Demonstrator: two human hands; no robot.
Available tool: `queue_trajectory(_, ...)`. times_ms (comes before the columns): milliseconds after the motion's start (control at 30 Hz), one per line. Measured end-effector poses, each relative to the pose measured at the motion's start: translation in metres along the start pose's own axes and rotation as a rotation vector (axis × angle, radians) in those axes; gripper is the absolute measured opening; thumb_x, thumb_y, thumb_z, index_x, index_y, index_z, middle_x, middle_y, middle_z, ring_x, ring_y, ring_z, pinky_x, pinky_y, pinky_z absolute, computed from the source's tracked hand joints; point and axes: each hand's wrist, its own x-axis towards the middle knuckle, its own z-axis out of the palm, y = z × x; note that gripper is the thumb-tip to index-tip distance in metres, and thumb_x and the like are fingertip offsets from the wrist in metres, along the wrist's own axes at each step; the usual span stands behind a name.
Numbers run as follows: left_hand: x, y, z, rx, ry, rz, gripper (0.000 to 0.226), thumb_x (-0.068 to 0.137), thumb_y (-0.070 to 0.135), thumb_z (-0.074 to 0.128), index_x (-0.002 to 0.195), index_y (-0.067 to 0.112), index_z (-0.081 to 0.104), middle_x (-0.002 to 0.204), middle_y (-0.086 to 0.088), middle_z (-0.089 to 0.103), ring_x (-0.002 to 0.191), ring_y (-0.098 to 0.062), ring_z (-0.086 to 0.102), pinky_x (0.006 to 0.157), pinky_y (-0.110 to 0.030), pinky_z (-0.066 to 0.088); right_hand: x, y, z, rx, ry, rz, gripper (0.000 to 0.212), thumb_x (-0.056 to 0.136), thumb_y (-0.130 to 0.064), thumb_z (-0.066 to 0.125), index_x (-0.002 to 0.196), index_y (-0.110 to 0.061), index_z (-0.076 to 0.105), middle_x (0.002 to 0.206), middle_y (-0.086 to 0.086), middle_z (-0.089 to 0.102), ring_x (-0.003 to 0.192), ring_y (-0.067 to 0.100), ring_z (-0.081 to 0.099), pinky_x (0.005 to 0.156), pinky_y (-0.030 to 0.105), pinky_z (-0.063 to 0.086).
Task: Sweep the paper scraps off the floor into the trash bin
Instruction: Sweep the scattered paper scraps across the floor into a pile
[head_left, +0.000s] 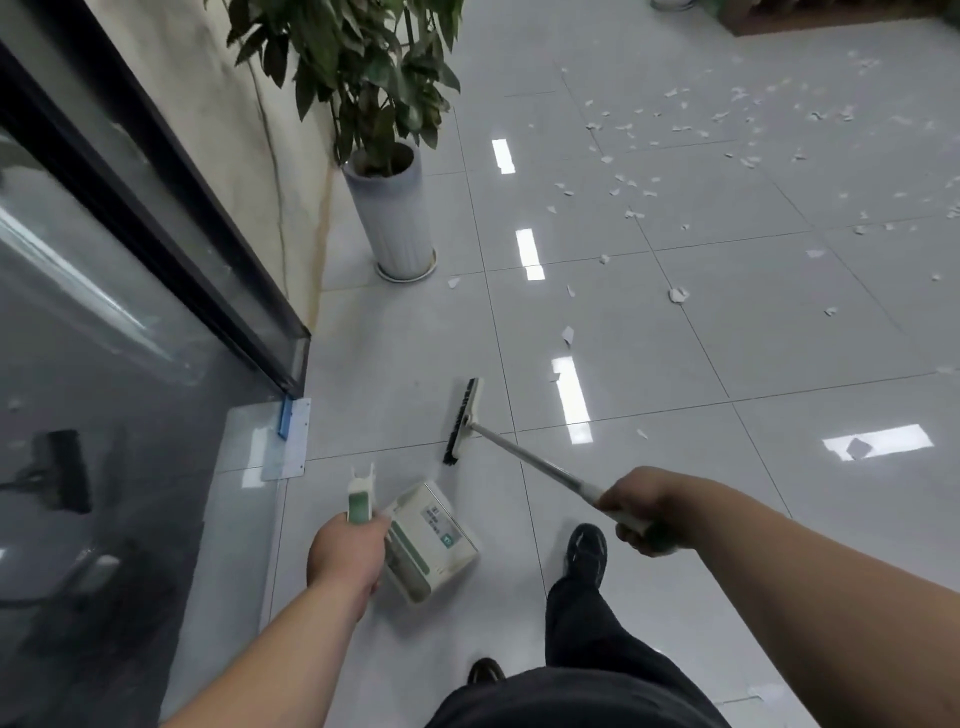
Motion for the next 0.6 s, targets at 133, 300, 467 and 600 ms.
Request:
queue_trajectory(133, 0.016, 0.036, 0.032, 0.026, -0.009, 0.002, 0.020, 0.092, 0.030, 0.069, 0.086, 0.011, 0.067, 0.065, -0.013, 0.057, 0.056, -0.028, 0.050, 0.050, -0.028, 0.039, 0.029, -0.032, -0.039, 0.024, 0.009, 0.001, 0.023, 0.094, -0.017, 0.067, 0.105, -0.003, 0.053, 0.101, 0.013, 0.048, 0.073, 0.023, 0.047, 0.043, 0.021, 0.045)
queue_trajectory(300, 0.026, 0.102, 0.096, 0.065, -0.018, -0.002, 0.021, 0.092, 0.030, 0.070, 0.089, 0.009, 0.066, 0.064, -0.011, 0.054, 0.053, -0.026, 0.048, 0.049, -0.027, 0.038, 0.077, -0.073, -0.114, 0.100, 0.009, 0.060, 0.030, 0.091, -0.022, 0.074, 0.105, -0.004, 0.054, 0.098, 0.010, 0.049, 0.074, 0.022, 0.051, 0.044, 0.021, 0.047)
queue_trajectory(467, 0.028, 0.168, 0.165, 0.123, -0.030, 0.013, 0.017, 0.093, 0.024, 0.068, 0.086, 0.009, 0.065, 0.066, -0.013, 0.052, 0.055, -0.025, 0.046, 0.052, -0.031, 0.039, 0.107, -0.091, -0.198, 0.089, 0.054, 0.081, 0.023, 0.094, -0.027, 0.067, 0.094, -0.010, 0.053, 0.086, 0.008, 0.050, 0.065, 0.020, 0.051, 0.044, 0.023, 0.046)
queue_trajectory(600, 0.040, 0.213, 0.217, 0.141, -0.064, 0.012, 0.020, 0.092, 0.023, 0.070, 0.083, 0.006, 0.063, 0.063, -0.012, 0.049, 0.053, -0.025, 0.043, 0.049, -0.028, 0.036, 0.117, -0.086, -0.272, 0.135, 0.108, 0.166, 0.033, 0.091, -0.031, 0.073, 0.095, -0.009, 0.048, 0.094, 0.005, 0.043, 0.073, 0.019, 0.045, 0.041, 0.017, 0.041)
